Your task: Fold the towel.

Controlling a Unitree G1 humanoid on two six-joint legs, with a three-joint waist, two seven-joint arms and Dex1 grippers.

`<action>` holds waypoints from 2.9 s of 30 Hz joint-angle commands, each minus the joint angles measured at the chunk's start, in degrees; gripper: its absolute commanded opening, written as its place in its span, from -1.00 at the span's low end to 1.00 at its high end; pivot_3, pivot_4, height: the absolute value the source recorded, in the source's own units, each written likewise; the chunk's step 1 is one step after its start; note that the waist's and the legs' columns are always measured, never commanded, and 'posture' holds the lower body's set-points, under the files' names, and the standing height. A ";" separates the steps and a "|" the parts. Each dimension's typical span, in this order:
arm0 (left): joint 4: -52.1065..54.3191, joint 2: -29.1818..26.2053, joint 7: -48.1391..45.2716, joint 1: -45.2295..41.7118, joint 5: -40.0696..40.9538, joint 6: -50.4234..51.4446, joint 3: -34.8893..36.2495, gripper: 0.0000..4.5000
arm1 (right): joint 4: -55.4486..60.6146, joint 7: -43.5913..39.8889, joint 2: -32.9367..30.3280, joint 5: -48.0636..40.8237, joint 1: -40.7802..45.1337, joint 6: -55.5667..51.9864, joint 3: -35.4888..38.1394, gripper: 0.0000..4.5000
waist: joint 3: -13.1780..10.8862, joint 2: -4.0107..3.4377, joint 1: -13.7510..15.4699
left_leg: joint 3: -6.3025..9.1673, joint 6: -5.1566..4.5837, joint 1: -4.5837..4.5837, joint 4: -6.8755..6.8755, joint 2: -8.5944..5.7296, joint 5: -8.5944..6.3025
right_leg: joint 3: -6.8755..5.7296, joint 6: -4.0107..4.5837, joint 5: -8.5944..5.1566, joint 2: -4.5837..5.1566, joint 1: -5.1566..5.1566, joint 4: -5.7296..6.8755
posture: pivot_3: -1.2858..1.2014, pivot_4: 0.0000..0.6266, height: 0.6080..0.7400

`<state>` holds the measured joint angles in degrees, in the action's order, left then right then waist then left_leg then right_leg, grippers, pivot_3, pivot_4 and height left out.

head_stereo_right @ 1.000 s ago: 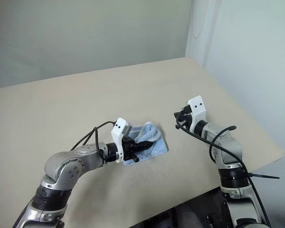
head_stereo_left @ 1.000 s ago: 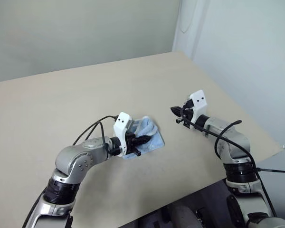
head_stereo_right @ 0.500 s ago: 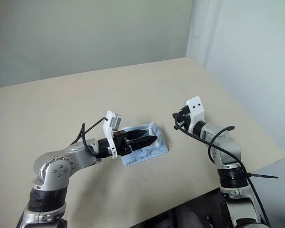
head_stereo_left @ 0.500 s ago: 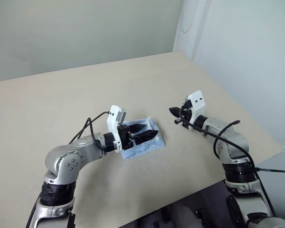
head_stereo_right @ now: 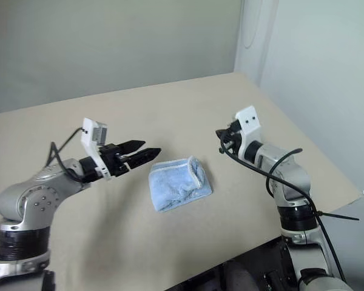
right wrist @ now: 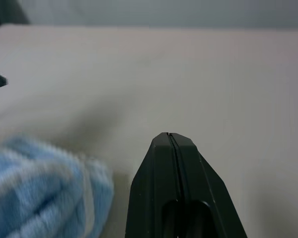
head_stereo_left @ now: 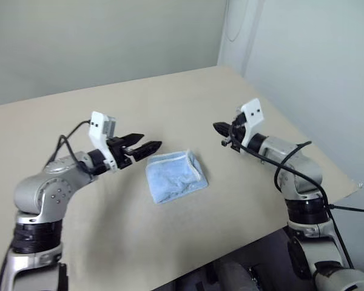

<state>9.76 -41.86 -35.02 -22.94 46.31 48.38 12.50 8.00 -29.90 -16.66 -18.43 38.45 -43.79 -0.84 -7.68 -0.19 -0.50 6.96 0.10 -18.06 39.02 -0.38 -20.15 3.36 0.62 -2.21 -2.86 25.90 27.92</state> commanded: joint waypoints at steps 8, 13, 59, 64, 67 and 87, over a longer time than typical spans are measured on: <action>-2.61 -3.51 -13.33 3.59 -7.66 -8.20 -2.52 0.98 | 6.39 2.23 8.44 -1.56 3.38 -7.30 -10.61 -1.00 | 0.04 0.05 0.44 | 0.20 0.03 -0.16 -0.03 -0.03 -0.12 | 0.00 0.09 0.05 0.03 0.19 0.07 | 0.03 -0.52 1.00; -1.34 -3.05 -14.67 5.33 -9.55 -8.95 -3.59 0.98 | 6.94 2.84 8.83 -0.04 -1.35 -7.20 -14.32 -1.00 | 0.15 0.21 0.86 | 0.30 0.09 -0.29 -0.02 -0.06 -0.16 | 0.00 0.26 0.16 0.06 0.32 0.15 | 0.03 -0.52 1.00; -6.14 5.80 -17.26 2.45 -8.49 -9.24 -1.84 -0.99 | 7.71 -0.65 0.05 -2.36 -7.75 -2.43 -6.24 -1.00 | 0.31 -0.13 0.51 | 0.08 -0.05 -0.39 0.00 0.03 -0.08 | -0.10 -0.06 0.09 0.02 0.08 -0.58 | 0.03 -0.52 1.00; -3.75 1.46 -16.34 1.31 3.12 -0.01 8.77 -0.99 | 9.67 -1.68 -2.32 -3.64 -6.46 -2.45 -4.73 -1.00 | 0.34 -0.09 0.44 | 0.11 -0.05 -0.29 -0.04 0.01 -0.14 | -0.02 -0.14 0.24 0.03 0.02 -0.48 | 0.03 -0.52 1.00; -0.01 -0.17 -17.18 2.90 4.60 1.18 8.47 -0.99 | 8.71 -1.80 -2.41 -3.27 -6.30 -1.67 -5.61 -1.00 | 0.33 -0.11 0.67 | 0.14 -0.06 -0.26 -0.01 -0.03 -0.23 | 0.02 -0.10 0.27 0.05 0.03 -0.38 | 0.03 -0.52 1.00; -6.51 -5.54 -20.63 11.55 -23.93 -17.68 -13.47 -0.88 | 6.72 -1.04 -0.54 -1.09 -5.85 0.16 -7.87 -1.00 | 0.35 -0.11 0.63 | 0.16 -0.08 -0.28 0.05 -0.08 -0.28 | 0.05 -0.03 0.21 0.07 0.28 -0.05 | 0.03 -0.52 1.00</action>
<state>4.44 -47.08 -55.09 -11.51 23.50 31.24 -0.54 13.34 -31.03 -17.18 -19.86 31.90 -44.90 -8.57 -7.33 -0.31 0.13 7.11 0.03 -18.34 39.07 -0.46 -20.43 3.41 0.60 -2.00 -2.79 26.17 27.87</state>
